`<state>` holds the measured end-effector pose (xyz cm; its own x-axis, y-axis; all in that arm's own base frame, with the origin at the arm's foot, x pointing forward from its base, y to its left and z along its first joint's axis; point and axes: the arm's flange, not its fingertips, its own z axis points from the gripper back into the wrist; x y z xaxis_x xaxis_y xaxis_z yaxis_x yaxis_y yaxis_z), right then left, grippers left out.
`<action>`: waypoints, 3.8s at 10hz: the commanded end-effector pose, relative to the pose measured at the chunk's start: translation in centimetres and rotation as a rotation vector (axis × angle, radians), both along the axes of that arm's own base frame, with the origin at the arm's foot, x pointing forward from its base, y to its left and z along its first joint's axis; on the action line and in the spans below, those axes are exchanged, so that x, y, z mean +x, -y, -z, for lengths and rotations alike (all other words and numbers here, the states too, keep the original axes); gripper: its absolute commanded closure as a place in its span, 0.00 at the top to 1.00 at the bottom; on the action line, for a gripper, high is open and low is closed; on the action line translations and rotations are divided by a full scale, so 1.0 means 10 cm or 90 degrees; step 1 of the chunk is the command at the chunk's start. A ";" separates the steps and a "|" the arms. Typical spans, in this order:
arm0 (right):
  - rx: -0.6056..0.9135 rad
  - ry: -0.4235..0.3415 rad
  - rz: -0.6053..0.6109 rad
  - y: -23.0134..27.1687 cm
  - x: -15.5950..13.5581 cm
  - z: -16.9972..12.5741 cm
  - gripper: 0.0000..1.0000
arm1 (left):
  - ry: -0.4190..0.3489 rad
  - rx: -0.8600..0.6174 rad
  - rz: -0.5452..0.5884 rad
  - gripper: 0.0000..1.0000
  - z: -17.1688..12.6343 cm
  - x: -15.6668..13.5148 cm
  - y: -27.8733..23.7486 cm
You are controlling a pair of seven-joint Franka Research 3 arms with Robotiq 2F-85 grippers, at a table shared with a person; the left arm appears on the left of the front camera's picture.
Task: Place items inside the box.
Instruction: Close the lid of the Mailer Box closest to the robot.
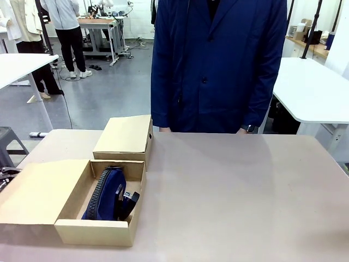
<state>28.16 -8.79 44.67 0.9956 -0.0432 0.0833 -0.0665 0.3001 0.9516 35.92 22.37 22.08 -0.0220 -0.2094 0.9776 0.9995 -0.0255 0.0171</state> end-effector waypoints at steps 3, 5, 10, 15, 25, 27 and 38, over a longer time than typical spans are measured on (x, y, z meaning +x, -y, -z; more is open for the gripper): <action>0.010 0.010 -0.003 -0.01 0.01 -0.02 1.00 | 0.043 -0.135 -0.018 1.00 -0.40 -0.39 0.30; 0.010 0.010 -0.003 -0.01 0.01 -0.02 1.00 | 0.039 -0.149 0.010 1.00 -0.64 -0.41 0.57; 0.010 0.010 -0.003 -0.01 0.01 -0.02 1.00 | 0.008 -0.238 -0.066 1.00 -1.36 -0.41 1.44; 0.010 0.010 -0.003 -0.01 0.01 -0.02 1.00 | -0.092 -0.203 -0.010 1.00 -1.31 -0.47 2.56; 0.010 0.010 -0.003 -0.01 0.01 -0.02 1.00 | 0.054 -0.010 -0.038 1.00 -0.62 -0.67 3.05; 0.010 0.010 -0.003 -0.01 0.01 -0.02 1.00 | 0.113 0.024 -0.015 1.00 -0.51 -0.72 3.03; 0.010 0.010 -0.003 -0.01 0.01 -0.02 1.00 | -0.493 -0.068 -0.063 1.00 -1.58 -0.55 1.49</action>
<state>28.19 -8.73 44.69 0.9956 -0.0418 0.0834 -0.0671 0.3007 0.9514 31.59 7.54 35.57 0.5539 -0.0174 0.8324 0.8310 0.0743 -0.5513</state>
